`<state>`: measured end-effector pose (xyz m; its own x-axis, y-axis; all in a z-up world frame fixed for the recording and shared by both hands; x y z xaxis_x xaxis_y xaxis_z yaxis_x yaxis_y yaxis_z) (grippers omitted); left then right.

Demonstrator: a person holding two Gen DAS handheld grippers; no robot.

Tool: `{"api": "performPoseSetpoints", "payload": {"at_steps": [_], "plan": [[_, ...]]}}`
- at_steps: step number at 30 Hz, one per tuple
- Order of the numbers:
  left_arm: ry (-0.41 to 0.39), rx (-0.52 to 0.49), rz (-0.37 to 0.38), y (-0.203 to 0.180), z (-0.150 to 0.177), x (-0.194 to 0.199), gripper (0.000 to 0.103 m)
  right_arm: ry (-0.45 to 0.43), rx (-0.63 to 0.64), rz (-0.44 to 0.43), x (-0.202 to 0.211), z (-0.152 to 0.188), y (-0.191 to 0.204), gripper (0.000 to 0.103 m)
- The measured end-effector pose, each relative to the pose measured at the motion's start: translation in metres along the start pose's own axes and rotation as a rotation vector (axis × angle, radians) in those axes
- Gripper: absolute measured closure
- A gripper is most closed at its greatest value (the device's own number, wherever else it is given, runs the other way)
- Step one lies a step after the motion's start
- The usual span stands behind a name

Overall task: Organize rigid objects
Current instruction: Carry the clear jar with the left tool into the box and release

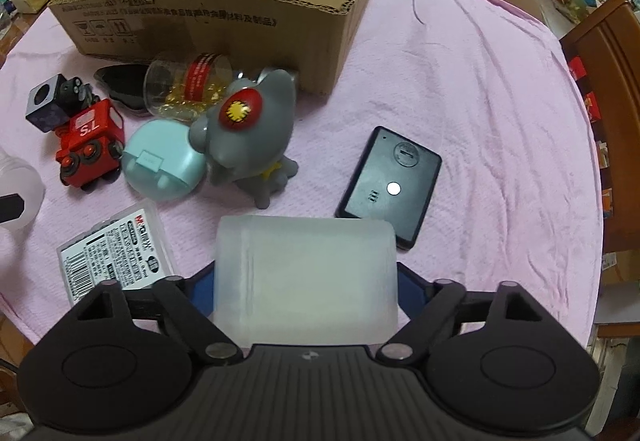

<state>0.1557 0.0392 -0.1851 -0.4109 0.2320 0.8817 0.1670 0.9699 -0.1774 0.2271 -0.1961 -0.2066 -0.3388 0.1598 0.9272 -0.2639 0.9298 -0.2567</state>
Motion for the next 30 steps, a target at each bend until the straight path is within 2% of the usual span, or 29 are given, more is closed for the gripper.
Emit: {"api": "performPoseSetpoints", "payload": {"at_steps": [9, 16, 23, 30], "plan": [[0.01, -0.041, 0.007, -0.001, -0.007, 0.011, 0.013, -0.016, 0.024, -0.011, 0.007, 0.0, 0.0, 0.017], [0.0, -0.15, 0.044, -0.012, -0.028, 0.044, 0.013, -0.076, 0.071, -0.029, 0.045, -0.009, -0.007, 0.017], [-0.109, -0.279, 0.06, -0.025, -0.095, 0.067, 0.013, -0.207, 0.076, -0.074, 0.095, -0.038, -0.016, 0.017], [-0.174, -0.32, 0.095, -0.037, -0.171, 0.046, 0.013, -0.309, 0.069, -0.084, 0.116, -0.081, -0.019, 0.017]]}}
Point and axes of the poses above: each gripper's, at about its wrist camera, not at the fingertips, and x roughly against the way its jaws point, y to its left, z to its underside, the point moved 8 cm from there along -x, roughly the way its jaws point, and after that the axes turned 13 degrees about z, right-handed, at the moved point
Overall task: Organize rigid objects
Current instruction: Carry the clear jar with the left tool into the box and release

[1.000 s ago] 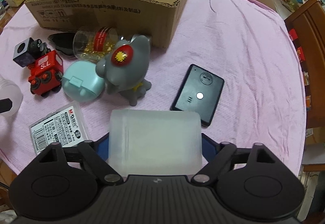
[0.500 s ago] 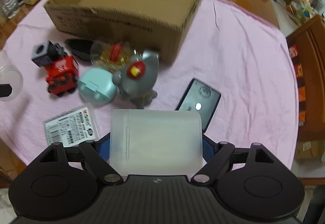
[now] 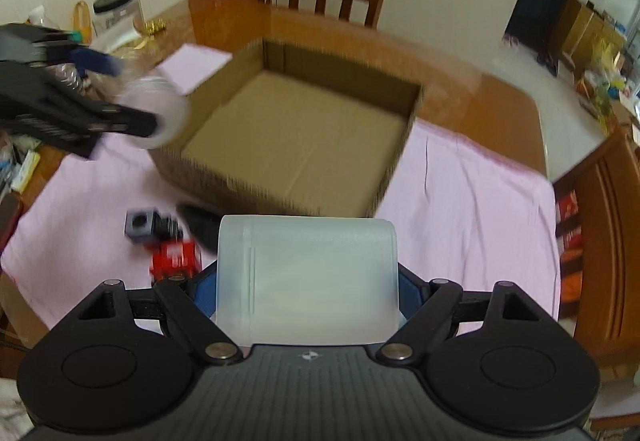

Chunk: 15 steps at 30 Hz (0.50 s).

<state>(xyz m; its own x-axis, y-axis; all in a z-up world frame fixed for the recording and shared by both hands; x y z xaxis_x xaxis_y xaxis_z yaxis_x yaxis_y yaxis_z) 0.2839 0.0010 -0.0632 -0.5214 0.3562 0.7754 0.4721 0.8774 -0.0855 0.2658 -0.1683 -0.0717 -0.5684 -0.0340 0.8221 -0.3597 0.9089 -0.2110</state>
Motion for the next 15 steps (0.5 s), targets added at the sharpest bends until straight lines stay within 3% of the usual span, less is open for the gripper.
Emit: {"api": "performPoseSetpoints", "payload": {"at_steps": [10, 13, 15], "plan": [[-0.003, 0.036, -0.021, 0.034, -0.051, -0.075, 0.012, -0.046, -0.001, 0.039, -0.009, -0.038, -0.007, 0.017], [-0.035, 0.065, -0.025, 0.043, -0.061, -0.089, 0.003, -0.044, -0.019, 0.05, -0.013, -0.042, -0.01, 0.017], [-0.047, 0.08, -0.044, 0.051, -0.066, -0.095, 0.003, -0.039, -0.033, 0.053, -0.016, -0.044, -0.013, 0.017]]}}
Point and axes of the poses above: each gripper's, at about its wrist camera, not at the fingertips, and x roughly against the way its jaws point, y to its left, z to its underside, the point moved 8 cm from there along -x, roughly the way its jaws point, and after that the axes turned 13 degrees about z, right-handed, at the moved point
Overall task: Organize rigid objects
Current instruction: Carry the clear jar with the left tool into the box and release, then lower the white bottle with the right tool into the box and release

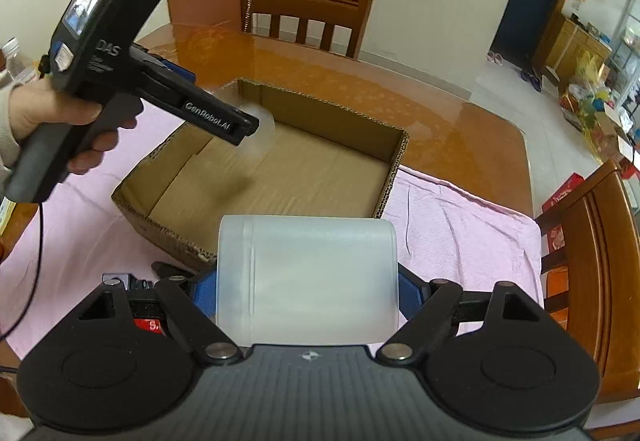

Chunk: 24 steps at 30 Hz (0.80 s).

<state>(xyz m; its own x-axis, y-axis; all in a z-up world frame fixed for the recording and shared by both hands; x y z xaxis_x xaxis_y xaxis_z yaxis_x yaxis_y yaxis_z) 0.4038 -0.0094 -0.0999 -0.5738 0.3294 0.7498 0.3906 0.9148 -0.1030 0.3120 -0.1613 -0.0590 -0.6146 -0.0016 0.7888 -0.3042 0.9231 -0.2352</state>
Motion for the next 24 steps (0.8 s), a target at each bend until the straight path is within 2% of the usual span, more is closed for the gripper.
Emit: {"api": "performPoseSetpoints", "payload": {"at_steps": [2, 6, 8, 13, 24], "plan": [[-0.003, 0.011, -0.017, 0.004, 0.0, 0.0, 0.003, 0.005, -0.006, 0.003, -0.003, -0.002, 0.0, 0.017], [-0.018, 0.027, 0.024, 0.005, 0.006, 0.014, 0.003, 0.017, -0.01, 0.005, -0.008, -0.004, 0.001, 0.017], [-0.023, 0.022, 0.021, 0.004, 0.01, 0.024, 0.003, 0.02, -0.009, 0.006, -0.012, -0.007, 0.003, 0.017], [-0.027, 0.013, -0.012, 0.005, 0.027, 0.055, 0.003, 0.026, -0.007, -0.002, -0.02, -0.019, 0.006, 0.017], [-0.064, 0.143, -0.135, 0.04, 0.079, 0.115, 0.002, 0.036, 0.017, -0.02, -0.053, -0.067, 0.02, 0.017]]}}
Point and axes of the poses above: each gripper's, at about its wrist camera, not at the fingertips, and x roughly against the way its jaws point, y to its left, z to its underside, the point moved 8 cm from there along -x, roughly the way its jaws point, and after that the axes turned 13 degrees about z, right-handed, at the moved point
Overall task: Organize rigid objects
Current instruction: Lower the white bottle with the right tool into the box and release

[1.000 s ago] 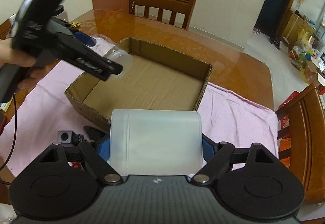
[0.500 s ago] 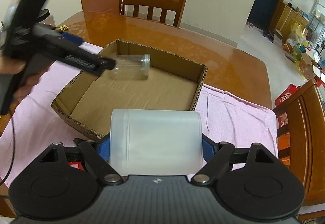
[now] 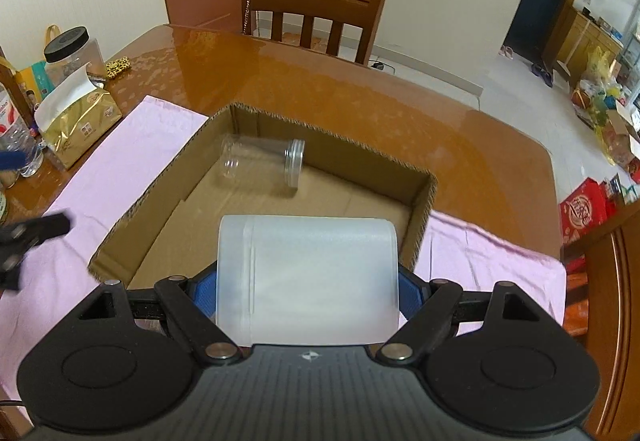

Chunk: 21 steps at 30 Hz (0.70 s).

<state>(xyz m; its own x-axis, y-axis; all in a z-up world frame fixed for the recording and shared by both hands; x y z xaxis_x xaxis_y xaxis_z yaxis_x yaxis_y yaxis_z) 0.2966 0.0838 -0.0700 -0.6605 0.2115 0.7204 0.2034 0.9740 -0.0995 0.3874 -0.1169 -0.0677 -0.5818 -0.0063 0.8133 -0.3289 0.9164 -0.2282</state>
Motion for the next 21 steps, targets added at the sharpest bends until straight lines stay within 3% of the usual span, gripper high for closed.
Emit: {"api": "performPoseSetpoints", "payload": {"at_steps": [8, 10, 21], "plan": [[-0.012, 0.092, -0.036, 0.026, 0.026, 0.015, 0.002, -0.009, 0.019, 0.048, -0.031, -0.031, 0.008, 0.015], [-0.022, 0.116, -0.031, 0.031, 0.029, 0.017, 0.002, -0.028, 0.018, 0.063, -0.037, -0.038, 0.007, 0.0], [-0.024, 0.104, -0.003, 0.027, 0.042, 0.018, 0.002, -0.083, -0.029, 0.067, -0.009, -0.028, 0.003, 0.0]]}}
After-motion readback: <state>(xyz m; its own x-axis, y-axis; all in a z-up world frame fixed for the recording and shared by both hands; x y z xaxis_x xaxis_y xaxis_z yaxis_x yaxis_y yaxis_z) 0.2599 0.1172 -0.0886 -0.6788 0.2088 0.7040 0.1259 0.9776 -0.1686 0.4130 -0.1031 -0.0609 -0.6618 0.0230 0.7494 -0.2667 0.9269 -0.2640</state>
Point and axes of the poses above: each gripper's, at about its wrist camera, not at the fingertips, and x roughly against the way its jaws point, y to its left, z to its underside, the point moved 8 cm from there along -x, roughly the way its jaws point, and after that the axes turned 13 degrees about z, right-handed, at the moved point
